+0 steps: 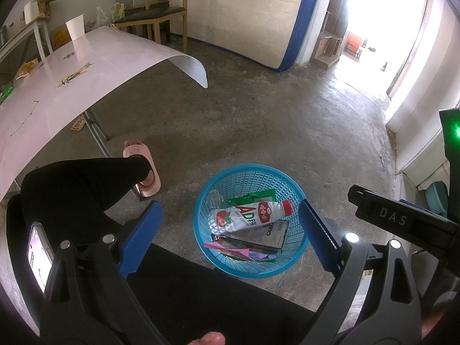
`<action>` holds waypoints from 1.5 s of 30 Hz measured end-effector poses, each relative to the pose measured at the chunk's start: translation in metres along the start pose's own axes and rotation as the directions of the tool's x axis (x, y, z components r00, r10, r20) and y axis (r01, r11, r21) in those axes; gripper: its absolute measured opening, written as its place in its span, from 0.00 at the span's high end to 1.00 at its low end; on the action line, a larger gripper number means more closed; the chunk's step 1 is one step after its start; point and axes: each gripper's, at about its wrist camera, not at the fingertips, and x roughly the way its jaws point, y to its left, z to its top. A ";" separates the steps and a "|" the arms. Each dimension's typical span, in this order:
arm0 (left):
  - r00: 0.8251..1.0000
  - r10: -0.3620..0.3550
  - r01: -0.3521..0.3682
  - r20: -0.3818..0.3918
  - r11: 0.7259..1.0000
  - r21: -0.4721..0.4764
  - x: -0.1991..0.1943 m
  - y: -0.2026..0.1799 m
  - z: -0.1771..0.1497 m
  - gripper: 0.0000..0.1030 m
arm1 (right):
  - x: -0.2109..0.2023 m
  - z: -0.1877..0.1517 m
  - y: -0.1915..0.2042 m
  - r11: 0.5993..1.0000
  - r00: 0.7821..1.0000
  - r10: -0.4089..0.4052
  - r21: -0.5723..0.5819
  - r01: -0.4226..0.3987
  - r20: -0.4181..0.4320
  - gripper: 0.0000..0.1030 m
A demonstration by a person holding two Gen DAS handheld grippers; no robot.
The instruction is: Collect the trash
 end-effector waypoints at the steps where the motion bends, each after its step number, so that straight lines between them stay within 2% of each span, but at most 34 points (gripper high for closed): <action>1: 1.000 0.000 0.000 0.001 1.000 0.000 0.000 0.001 0.000 0.11 | 0.000 0.000 0.000 1.000 1.000 0.000 0.000 0.000 0.000 0.06; 45: 1.000 0.001 -0.001 0.001 1.000 0.001 0.000 -0.001 0.000 0.11 | 0.001 0.003 0.000 1.000 1.000 0.002 -0.001 -0.002 -0.003 0.06</action>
